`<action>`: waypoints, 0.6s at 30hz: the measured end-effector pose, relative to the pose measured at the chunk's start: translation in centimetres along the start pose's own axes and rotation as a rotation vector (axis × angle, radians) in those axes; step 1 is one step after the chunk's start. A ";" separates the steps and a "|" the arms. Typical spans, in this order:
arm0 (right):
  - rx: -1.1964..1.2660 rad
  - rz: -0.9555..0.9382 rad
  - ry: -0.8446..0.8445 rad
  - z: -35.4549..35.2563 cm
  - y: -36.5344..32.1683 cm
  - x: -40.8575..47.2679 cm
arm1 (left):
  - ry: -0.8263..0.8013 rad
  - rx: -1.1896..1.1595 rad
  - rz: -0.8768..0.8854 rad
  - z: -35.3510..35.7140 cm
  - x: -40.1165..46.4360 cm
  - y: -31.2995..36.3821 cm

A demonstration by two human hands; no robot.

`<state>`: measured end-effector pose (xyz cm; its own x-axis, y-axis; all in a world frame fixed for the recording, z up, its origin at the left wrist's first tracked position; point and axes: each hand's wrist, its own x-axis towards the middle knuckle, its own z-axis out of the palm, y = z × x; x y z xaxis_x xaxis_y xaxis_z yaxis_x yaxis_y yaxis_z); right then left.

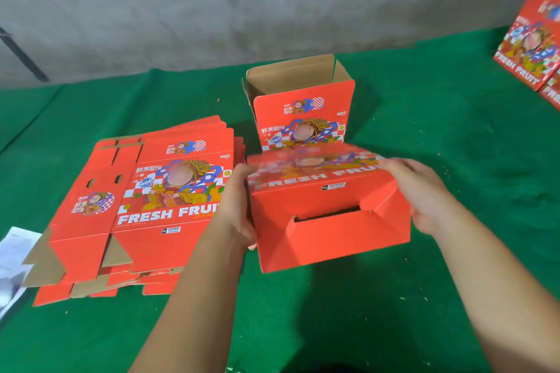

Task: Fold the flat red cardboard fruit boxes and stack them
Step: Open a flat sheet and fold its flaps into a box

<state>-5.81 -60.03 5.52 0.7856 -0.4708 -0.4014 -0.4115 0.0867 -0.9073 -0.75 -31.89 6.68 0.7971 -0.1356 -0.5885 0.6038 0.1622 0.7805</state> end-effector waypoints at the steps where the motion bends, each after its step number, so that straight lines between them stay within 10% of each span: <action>1: -0.068 -0.006 0.006 -0.1 0.7 0.0 | -0.067 0.027 -0.089 -0.3 -0.1 -0.2; 9: -0.578 -0.249 0.022 -1.9 -0.9 0.8 | -0.200 0.499 0.118 -3.0 -0.2 -1.3; 18: -1.258 -0.277 -0.014 1.5 -0.8 1.1 | 0.218 0.921 0.382 -1.6 2.2 -0.8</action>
<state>-3.92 -59.26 5.67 0.9162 -0.3297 -0.2279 -0.3785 -0.8987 -0.2216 0.55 -30.75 4.46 0.9748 -0.0361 -0.2201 0.1397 -0.6704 0.7288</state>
